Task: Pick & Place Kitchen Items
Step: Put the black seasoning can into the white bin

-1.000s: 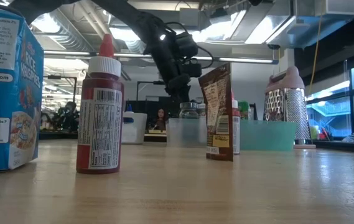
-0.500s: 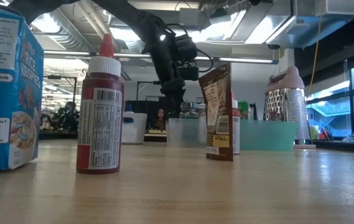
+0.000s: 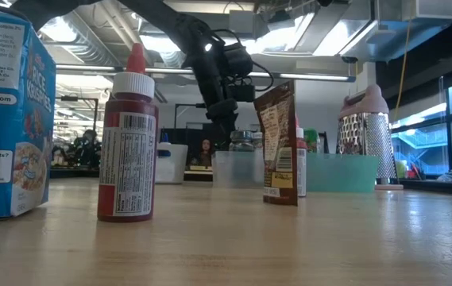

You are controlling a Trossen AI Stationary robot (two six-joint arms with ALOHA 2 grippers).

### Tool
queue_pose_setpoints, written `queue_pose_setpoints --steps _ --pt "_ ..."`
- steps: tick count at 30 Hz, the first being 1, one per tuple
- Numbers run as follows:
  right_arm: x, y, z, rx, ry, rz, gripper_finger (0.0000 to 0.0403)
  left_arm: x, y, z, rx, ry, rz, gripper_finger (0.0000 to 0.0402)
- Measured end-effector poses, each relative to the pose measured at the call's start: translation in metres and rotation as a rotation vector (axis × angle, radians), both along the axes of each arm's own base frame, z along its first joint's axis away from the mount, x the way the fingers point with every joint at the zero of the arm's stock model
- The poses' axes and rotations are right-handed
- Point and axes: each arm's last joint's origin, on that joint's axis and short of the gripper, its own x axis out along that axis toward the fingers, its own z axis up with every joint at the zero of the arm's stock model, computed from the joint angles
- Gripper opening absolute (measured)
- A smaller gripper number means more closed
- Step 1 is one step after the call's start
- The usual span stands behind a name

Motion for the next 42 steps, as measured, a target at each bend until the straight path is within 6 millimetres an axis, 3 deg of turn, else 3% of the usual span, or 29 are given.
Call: queue_pose_setpoints --steps 24,30,42 --pt "0.0001 -0.0001 0.0001 -0.009 -0.009 0.01 0.0287 0.0025 0.0007 0.0013 -0.026 -0.043 0.042 0.0144" --pt "0.0001 -0.0001 0.0001 -0.009 -0.009 0.01 0.0287 0.0036 -0.0022 0.0012 0.014 -0.025 -0.048 0.0144" --pt "0.0001 -0.0001 0.0001 -0.009 -0.009 0.01 0.0287 0.0045 -0.0036 0.0014 -0.012 -0.04 -0.04 0.0151"
